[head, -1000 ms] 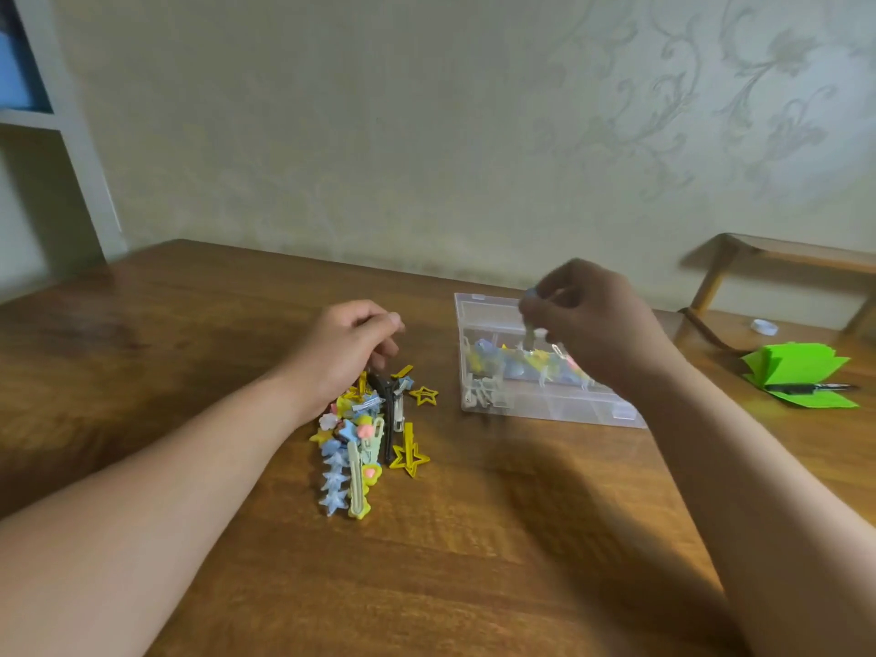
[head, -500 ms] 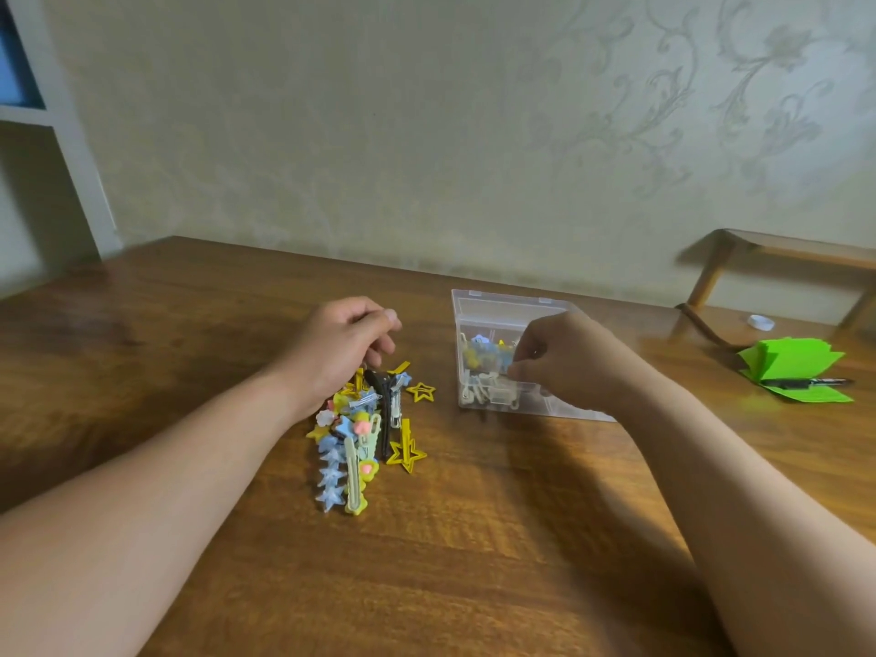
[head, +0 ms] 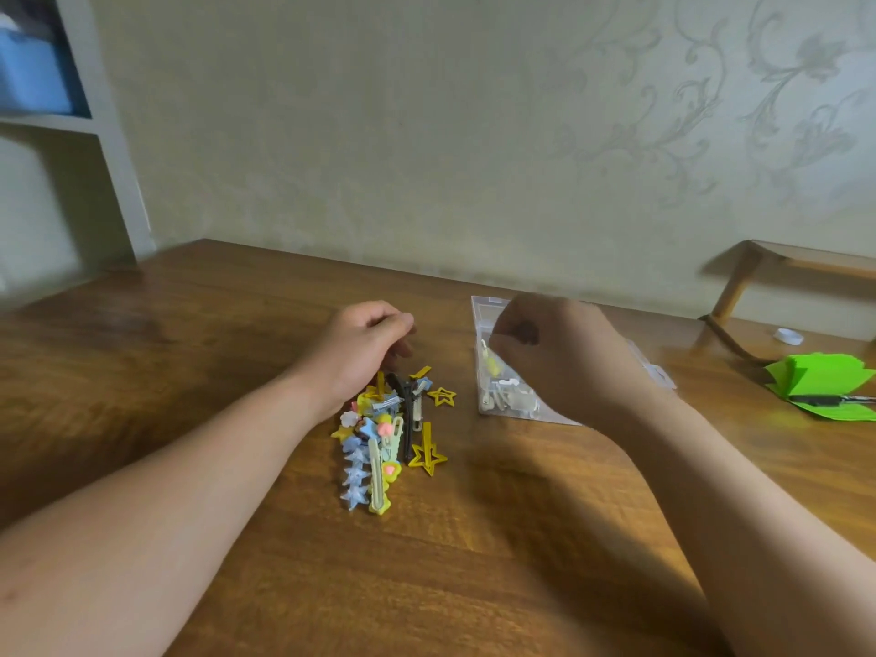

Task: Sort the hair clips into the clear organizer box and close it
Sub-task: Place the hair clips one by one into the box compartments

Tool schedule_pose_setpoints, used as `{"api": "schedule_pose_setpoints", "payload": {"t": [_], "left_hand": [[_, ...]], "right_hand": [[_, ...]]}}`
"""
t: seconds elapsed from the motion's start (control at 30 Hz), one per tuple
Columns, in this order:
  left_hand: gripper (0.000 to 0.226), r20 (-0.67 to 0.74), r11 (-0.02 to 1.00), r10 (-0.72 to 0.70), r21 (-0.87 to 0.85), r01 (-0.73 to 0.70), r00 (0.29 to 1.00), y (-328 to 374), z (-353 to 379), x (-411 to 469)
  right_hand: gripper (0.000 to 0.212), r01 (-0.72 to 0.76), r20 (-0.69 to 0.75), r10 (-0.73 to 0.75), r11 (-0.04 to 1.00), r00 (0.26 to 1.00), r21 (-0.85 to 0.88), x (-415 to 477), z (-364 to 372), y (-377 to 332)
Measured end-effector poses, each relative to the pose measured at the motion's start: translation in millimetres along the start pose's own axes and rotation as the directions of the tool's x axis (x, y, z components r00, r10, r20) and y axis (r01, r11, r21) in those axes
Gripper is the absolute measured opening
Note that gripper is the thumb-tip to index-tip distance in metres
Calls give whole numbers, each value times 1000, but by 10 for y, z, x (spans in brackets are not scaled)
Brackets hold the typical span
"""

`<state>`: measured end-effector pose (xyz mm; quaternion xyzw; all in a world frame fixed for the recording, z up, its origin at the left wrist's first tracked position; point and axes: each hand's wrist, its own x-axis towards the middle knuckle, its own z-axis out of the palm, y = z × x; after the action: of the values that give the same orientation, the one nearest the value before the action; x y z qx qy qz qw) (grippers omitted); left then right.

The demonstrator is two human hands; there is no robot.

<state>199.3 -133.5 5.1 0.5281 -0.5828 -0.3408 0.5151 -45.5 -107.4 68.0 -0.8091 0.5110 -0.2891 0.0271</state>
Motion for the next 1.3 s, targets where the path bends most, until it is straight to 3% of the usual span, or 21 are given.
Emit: {"api": "schedule_pose_setpoints", "payload": {"t": [0.17, 0.3, 0.43, 0.63, 0.77, 0.9, 0.97, 1.03, 1.3], "left_hand": [[28, 12, 1000, 15, -12, -15, 1000, 18, -13, -11], [21, -2, 1000, 8, 25, -8, 1000, 24, -9, -13], [21, 3, 1000, 9, 26, -10, 1000, 48, 0, -29], [21, 6, 999, 20, 40, -20, 1000, 34, 2, -36], [20, 5, 999, 30, 34, -30, 1000, 33, -6, -41], [20, -10, 1000, 16, 7, -15, 1000, 20, 21, -30], [19, -13, 999, 18, 33, -17, 1000, 33, 34, -31], [19, -11, 999, 23, 45, -23, 1000, 46, 40, -32], [20, -2, 997, 22, 77, -22, 1000, 52, 40, -53]], "right_hand": [[13, 156, 237, -141, 987, 961, -48, -159, 134, -355], [29, 133, 392, -79, 984, 917, -114, -240, 232, -483], [27, 112, 439, -54, 988, 897, -108, -239, 250, -502], [17, 44, 440, -77, 995, 895, 84, -222, 267, -444], [15, 43, 323, -112, 976, 940, 213, -163, 235, -389], [18, -130, 87, 104, 904, 991, 407, 23, -32, -69], [14, -204, -19, 227, 905, 974, 373, 90, -168, 231], [10, -279, -33, 300, 917, 953, 284, 109, -232, 494], [8, -257, 219, 255, 966, 942, -20, 103, -141, 654]]}}
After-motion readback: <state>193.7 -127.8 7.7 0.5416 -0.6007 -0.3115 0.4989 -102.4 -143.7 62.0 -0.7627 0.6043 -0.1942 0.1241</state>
